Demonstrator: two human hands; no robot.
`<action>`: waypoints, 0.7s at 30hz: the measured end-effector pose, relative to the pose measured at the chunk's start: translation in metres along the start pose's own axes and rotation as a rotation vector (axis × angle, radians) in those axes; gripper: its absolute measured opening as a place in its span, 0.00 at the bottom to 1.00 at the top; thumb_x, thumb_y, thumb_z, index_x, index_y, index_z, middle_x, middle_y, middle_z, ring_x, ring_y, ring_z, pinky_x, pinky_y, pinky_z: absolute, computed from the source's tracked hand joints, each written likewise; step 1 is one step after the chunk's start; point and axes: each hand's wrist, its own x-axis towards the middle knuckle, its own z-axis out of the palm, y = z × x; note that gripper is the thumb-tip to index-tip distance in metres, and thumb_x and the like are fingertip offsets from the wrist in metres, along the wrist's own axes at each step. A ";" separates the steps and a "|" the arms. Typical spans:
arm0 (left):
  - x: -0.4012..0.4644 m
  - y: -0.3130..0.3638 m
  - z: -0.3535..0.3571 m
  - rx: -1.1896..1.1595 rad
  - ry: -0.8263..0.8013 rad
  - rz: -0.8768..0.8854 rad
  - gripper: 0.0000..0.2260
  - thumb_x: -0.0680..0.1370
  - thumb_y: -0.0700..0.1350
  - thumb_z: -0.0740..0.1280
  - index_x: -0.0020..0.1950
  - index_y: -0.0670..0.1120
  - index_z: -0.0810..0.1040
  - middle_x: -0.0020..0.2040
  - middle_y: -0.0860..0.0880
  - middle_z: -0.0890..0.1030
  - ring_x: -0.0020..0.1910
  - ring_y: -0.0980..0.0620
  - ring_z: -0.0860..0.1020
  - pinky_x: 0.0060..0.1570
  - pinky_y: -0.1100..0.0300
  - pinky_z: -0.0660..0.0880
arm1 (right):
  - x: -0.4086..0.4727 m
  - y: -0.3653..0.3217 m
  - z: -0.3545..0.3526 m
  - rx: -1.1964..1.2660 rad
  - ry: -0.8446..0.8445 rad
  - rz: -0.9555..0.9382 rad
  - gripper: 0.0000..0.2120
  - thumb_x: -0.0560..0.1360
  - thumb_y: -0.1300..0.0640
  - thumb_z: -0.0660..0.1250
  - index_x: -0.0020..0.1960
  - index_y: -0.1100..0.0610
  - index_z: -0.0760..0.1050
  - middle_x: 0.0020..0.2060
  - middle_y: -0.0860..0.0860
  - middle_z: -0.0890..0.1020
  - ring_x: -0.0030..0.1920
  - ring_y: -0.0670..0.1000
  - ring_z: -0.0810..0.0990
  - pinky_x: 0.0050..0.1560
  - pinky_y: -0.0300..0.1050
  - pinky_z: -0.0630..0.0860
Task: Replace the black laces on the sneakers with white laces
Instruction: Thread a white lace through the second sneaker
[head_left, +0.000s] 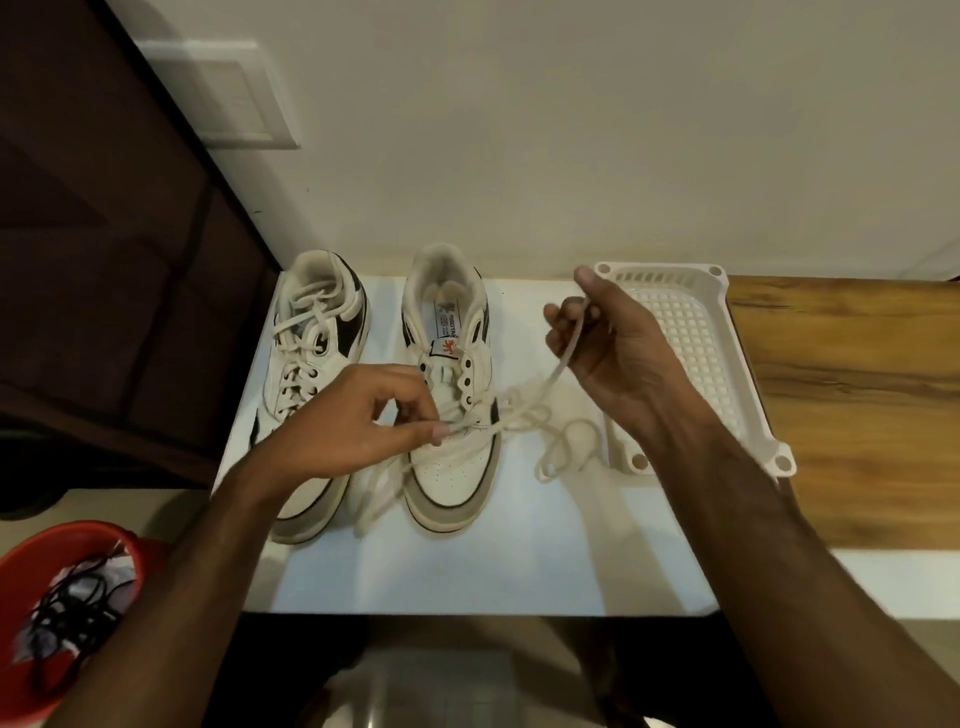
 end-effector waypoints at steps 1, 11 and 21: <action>0.003 0.000 0.003 -0.016 0.023 -0.005 0.05 0.77 0.47 0.75 0.41 0.51 0.85 0.39 0.48 0.81 0.38 0.50 0.78 0.40 0.67 0.70 | 0.000 0.005 0.003 -0.090 -0.016 0.020 0.12 0.78 0.55 0.70 0.38 0.54 0.73 0.31 0.50 0.77 0.37 0.50 0.82 0.44 0.44 0.76; 0.016 -0.014 0.003 -0.250 0.342 -0.014 0.19 0.80 0.41 0.69 0.69 0.54 0.77 0.59 0.51 0.82 0.51 0.44 0.83 0.53 0.45 0.78 | -0.004 0.040 0.012 -0.824 -0.379 -0.042 0.08 0.80 0.63 0.69 0.59 0.62 0.81 0.42 0.57 0.86 0.30 0.47 0.67 0.30 0.37 0.64; 0.015 -0.017 0.003 0.111 0.462 0.099 0.06 0.75 0.39 0.75 0.51 0.45 0.88 0.43 0.55 0.85 0.40 0.55 0.83 0.41 0.59 0.79 | -0.006 0.038 0.017 -0.905 -0.264 -0.147 0.10 0.81 0.69 0.63 0.58 0.67 0.81 0.44 0.60 0.85 0.30 0.36 0.78 0.35 0.26 0.71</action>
